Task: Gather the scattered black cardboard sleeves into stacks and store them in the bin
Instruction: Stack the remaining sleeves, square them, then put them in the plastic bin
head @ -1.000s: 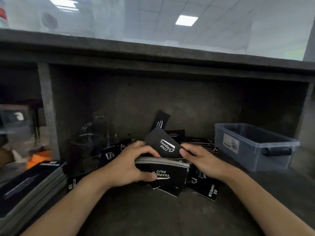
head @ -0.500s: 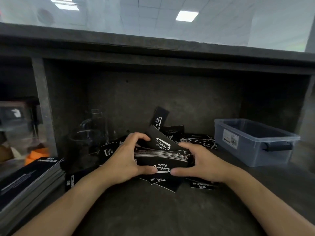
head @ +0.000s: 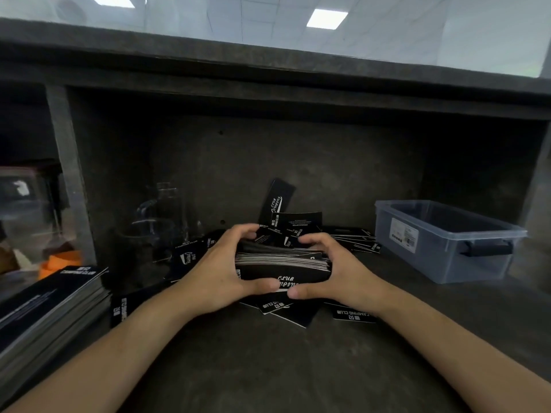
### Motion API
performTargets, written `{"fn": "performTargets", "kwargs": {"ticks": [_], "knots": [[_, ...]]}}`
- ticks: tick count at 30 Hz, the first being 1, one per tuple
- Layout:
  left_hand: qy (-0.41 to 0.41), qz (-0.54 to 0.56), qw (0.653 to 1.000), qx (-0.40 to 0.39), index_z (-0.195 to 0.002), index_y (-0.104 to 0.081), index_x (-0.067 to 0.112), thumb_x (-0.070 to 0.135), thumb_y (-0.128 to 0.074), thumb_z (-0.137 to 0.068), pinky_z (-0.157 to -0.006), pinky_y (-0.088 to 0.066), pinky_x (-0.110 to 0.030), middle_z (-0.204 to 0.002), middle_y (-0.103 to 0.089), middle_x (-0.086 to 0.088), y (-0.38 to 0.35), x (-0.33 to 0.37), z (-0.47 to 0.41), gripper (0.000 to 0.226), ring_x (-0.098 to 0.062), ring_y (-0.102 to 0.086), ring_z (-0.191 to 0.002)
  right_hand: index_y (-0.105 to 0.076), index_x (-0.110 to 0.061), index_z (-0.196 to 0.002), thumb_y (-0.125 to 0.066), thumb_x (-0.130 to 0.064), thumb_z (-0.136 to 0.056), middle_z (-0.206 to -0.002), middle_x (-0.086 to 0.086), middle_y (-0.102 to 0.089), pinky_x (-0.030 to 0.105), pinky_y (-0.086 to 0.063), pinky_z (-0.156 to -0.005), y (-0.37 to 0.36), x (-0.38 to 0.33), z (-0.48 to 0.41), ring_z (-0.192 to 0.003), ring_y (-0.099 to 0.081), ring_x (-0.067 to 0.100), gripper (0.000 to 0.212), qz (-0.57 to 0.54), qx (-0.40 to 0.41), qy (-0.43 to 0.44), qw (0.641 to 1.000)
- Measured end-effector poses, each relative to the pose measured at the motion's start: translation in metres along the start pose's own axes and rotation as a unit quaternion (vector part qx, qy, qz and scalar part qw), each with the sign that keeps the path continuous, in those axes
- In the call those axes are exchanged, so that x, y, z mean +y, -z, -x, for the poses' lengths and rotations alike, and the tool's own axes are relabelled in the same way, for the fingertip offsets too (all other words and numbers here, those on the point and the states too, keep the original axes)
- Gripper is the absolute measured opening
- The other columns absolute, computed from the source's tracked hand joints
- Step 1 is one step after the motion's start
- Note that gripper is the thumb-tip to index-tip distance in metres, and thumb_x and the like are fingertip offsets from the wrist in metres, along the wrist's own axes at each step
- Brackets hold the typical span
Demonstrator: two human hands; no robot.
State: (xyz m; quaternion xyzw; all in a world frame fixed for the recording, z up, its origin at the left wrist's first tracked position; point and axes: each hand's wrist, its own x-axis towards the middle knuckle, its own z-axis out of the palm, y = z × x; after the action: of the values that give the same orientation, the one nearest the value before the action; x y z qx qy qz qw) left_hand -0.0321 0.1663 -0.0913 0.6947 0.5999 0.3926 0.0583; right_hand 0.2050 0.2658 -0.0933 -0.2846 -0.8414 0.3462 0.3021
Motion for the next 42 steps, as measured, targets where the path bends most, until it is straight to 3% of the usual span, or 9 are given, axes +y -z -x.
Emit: {"fn": "performTargets", "kwargs": {"ticks": [4,8,13,19,24,27,31,35,42], "knots": [[-0.034,-0.025,0.999,-0.016,-0.148,-0.031,0.058,0.054,-0.086,-0.070,-0.109,-0.036,-0.021,-0.134,-0.044,0.028,-0.001,0.001,0.002,0.096,0.010,-0.044,-0.126,-0.053,-0.036,-0.129,-0.100,-0.028,-0.057,-0.124,-0.011,-0.066,0.033,-0.053,-0.104,-0.008,0.003,-0.001,-0.114,-0.065,0.003,0.086,-0.029,0.031,0.024,0.999],[-0.047,-0.073,0.994,-0.066,-0.141,-0.052,0.044,0.055,-0.081,-0.076,-0.114,-0.037,-0.023,-0.139,-0.038,0.029,-0.002,0.005,0.003,0.072,0.008,-0.042,-0.129,-0.045,-0.044,-0.134,-0.092,-0.051,-0.062,-0.129,-0.018,-0.061,0.030,-0.049,-0.107,-0.006,0.003,-0.001,-0.120,-0.059,-0.003,0.087,0.002,-0.011,0.005,1.000],[-0.037,-0.144,0.984,-0.099,-0.160,-0.020,0.038,0.080,-0.060,-0.075,-0.124,-0.023,-0.028,-0.160,-0.022,0.026,0.000,0.005,0.002,0.103,0.002,-0.023,-0.148,-0.048,-0.037,-0.139,-0.062,-0.057,-0.086,-0.132,-0.019,-0.059,0.015,-0.045,-0.098,-0.001,-0.010,0.004,-0.116,-0.058,-0.010,0.058,-0.059,-0.041,-0.026,0.997],[-0.012,-0.155,0.982,-0.103,-0.160,-0.017,0.041,0.070,-0.066,-0.081,-0.124,-0.019,-0.026,-0.164,-0.025,0.019,0.002,0.011,0.002,0.098,-0.001,-0.020,-0.150,-0.078,-0.022,-0.101,-0.074,-0.023,-0.092,-0.109,-0.010,-0.076,0.025,-0.055,-0.094,0.013,-0.009,0.001,-0.104,-0.070,0.004,0.011,0.020,0.062,0.074,0.995],[-0.023,-0.153,0.982,-0.107,-0.159,-0.024,0.040,0.071,-0.065,-0.080,-0.123,-0.025,-0.028,-0.157,-0.033,0.022,0.002,0.009,0.003,0.094,0.000,-0.028,-0.146,-0.081,-0.027,-0.092,-0.076,-0.027,-0.088,-0.101,-0.017,-0.075,0.026,-0.057,-0.092,0.019,-0.013,0.002,-0.099,-0.069,-0.003,0.006,0.114,0.116,0.096,0.982],[-0.035,-0.139,0.984,-0.101,-0.152,-0.039,0.038,0.065,-0.069,-0.082,-0.115,-0.036,-0.026,-0.142,-0.048,0.023,0.003,0.008,0.002,0.082,0.002,-0.044,-0.132,-0.072,-0.028,-0.094,-0.068,-0.023,-0.095,-0.089,-0.016,-0.072,0.023,-0.056,-0.079,0.029,-0.015,0.005,-0.088,-0.068,-0.002,0.007,0.166,0.223,0.130,0.952],[-0.034,-0.094,0.990,-0.104,-0.129,-0.055,0.041,0.058,-0.076,-0.081,-0.101,-0.050,-0.029,-0.120,-0.061,0.025,0.002,0.006,0.000,0.055,0.007,-0.058,-0.111,-0.063,-0.017,-0.099,-0.055,-0.026,-0.104,-0.074,-0.005,-0.068,0.028,-0.050,-0.052,0.059,0.001,0.000,-0.054,-0.060,0.011,0.013,0.048,0.399,0.006,0.916],[-0.057,-0.091,0.990,-0.091,-0.112,-0.056,0.042,0.056,-0.079,-0.079,-0.096,-0.050,-0.028,-0.119,-0.052,0.026,0.001,0.005,0.002,0.043,0.005,-0.056,-0.109,-0.067,0.000,-0.105,-0.054,-0.018,-0.105,-0.062,0.006,-0.061,0.025,-0.041,-0.041,0.049,0.023,-0.010,-0.043,-0.048,0.015,0.022,-0.068,0.279,-0.208,0.935],[-0.080,-0.092,0.987,-0.103,-0.151,-0.022,0.056,0.062,-0.072,-0.082,-0.115,-0.032,-0.026,-0.142,-0.030,0.038,0.000,0.008,0.005,0.085,0.008,-0.034,-0.136,-0.061,-0.012,-0.095,-0.056,-0.020,-0.103,-0.067,0.002,-0.046,0.015,-0.021,-0.032,0.021,0.010,-0.017,-0.042,-0.032,0.005,0.013,-0.207,0.046,-0.282,0.936]]}}
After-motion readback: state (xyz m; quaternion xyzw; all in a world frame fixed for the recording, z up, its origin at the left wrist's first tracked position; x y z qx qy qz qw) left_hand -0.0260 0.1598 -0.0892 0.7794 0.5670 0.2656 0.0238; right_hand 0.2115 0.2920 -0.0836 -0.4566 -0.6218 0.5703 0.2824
